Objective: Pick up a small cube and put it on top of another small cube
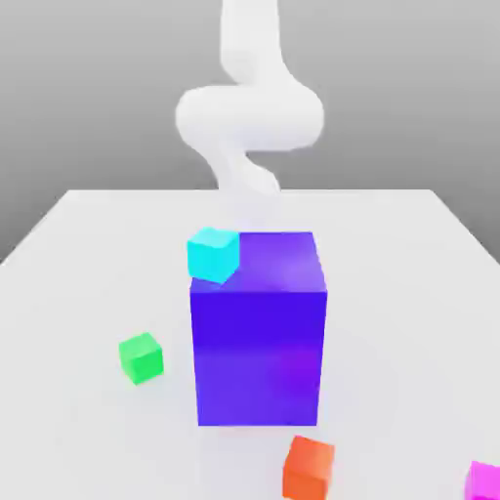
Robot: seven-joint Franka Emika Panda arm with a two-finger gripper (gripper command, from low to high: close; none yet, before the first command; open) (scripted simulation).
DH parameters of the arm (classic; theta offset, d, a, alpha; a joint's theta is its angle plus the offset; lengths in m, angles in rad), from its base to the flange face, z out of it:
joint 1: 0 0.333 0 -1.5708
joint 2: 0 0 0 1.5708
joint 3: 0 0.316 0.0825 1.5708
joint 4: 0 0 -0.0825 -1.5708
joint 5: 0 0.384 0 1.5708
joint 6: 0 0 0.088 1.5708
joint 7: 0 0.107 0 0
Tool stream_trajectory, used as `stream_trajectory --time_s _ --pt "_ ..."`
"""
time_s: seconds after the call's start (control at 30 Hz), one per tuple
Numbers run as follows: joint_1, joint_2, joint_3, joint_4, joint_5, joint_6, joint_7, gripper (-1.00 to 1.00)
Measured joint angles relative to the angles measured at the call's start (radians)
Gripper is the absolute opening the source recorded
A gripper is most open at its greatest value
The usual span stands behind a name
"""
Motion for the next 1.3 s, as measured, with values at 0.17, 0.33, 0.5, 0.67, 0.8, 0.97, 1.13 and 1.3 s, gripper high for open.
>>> stream_trajectory --time_s 0.17,0.33,0.5,0.67,0.8,0.97,1.13,1.3 --pt "0.073 0.187 0.000 0.026 0.009 0.042 -0.118 0.00" --pt "0.138 0.369 0.007 0.051 0.018 0.083 -0.231 0.00" --pt "0.188 0.550 0.030 0.076 0.024 0.123 -0.344 0.00" --pt "0.250 0.731 0.056 0.101 0.013 0.164 -0.444 0.00" --pt "0.277 0.877 0.077 0.121 -0.009 0.196 -0.514 0.00" --pt "0.313 1.059 0.108 0.146 -0.063 0.236 -0.585 0.00" --pt "0.350 1.242 0.105 0.179 -0.112 0.318 -0.611 0.00" --pt "0.358 1.303 0.096 0.193 -0.122 0.364 -0.607 -1.00"
